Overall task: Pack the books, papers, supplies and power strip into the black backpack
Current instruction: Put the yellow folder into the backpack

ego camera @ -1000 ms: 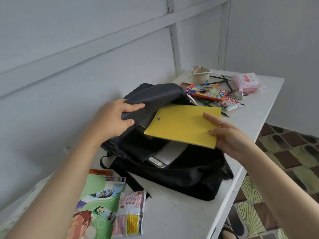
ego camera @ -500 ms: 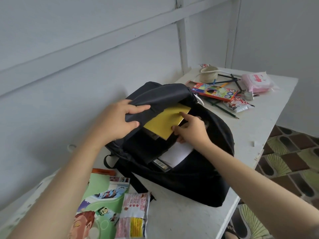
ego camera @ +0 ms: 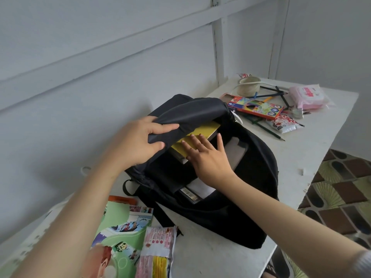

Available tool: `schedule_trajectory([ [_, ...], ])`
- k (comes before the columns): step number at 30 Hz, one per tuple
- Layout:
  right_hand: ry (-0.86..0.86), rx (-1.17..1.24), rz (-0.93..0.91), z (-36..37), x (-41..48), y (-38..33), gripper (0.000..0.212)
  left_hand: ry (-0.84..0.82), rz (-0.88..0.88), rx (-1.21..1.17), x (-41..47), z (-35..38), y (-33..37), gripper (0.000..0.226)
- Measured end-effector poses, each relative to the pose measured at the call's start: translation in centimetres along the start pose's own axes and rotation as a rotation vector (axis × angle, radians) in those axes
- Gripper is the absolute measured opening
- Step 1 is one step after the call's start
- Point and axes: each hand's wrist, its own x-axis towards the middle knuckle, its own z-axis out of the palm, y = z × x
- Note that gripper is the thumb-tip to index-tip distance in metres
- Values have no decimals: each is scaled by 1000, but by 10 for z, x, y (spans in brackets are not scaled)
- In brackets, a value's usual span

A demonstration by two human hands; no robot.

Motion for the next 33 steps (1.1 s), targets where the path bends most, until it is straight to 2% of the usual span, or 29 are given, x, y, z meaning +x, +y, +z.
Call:
schedule_trajectory([
  [7, 17, 126, 75, 4, 4, -6, 56, 9, 2, -23, 1, -1, -3, 53],
  [14, -79, 76, -22, 10, -12, -4, 73, 15, 9, -5, 2, -2, -4, 58],
  [21, -116, 56, -33, 9, -4, -6, 63, 48, 15, 42, 2, -5, -3, 60],
  [30, -107, 86, -67, 8, -11, -9, 77, 54, 5, 37, 4, -4, -2, 57],
  [33, -168, 133, -49, -3, -11, -12, 64, 20, -3, -5, 4, -2, -5, 57],
])
